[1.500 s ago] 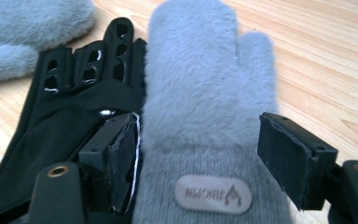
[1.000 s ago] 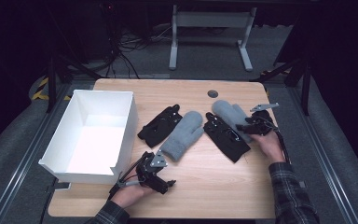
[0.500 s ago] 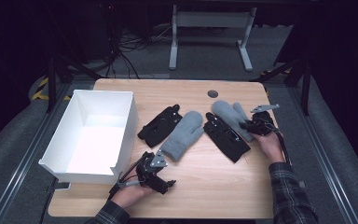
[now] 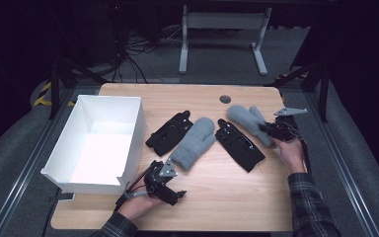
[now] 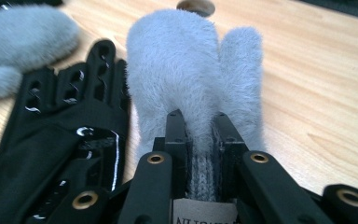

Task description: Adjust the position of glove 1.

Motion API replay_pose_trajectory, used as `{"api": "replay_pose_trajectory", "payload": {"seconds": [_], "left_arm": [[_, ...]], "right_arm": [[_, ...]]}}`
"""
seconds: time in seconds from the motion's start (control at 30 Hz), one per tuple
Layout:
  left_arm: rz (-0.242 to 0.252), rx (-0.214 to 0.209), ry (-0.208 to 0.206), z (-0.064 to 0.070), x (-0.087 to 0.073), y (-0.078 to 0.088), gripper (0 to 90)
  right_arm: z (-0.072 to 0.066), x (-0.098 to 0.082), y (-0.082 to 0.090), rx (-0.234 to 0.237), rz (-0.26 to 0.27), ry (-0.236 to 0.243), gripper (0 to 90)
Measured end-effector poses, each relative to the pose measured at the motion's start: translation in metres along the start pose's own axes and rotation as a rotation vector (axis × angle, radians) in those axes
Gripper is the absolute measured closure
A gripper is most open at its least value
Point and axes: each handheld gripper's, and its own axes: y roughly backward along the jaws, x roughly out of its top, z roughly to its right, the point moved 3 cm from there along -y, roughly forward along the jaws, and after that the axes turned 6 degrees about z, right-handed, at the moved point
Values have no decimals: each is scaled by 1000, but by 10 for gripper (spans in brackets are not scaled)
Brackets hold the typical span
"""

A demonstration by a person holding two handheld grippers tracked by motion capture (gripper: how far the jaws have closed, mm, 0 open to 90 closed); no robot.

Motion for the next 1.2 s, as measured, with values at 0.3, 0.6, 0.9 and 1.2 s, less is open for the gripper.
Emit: {"api": "replay_pose_trajectory", "payload": {"seconds": [0.3,0.6,0.9,1.2], "left_arm": [[-1,0,-1,0,0,0,1],[0,0,0,0,0,0,0],[0,0,0,0,0,0,0],[0,0,0,0,0,0,0]], "right_arm": [[-5,5,25,21,46,-16,803],[-21,3,47,64,70,-2,802],[-45,-3,65,84,83,26,801],[-73,-15,80,140,78,51,801]]}}
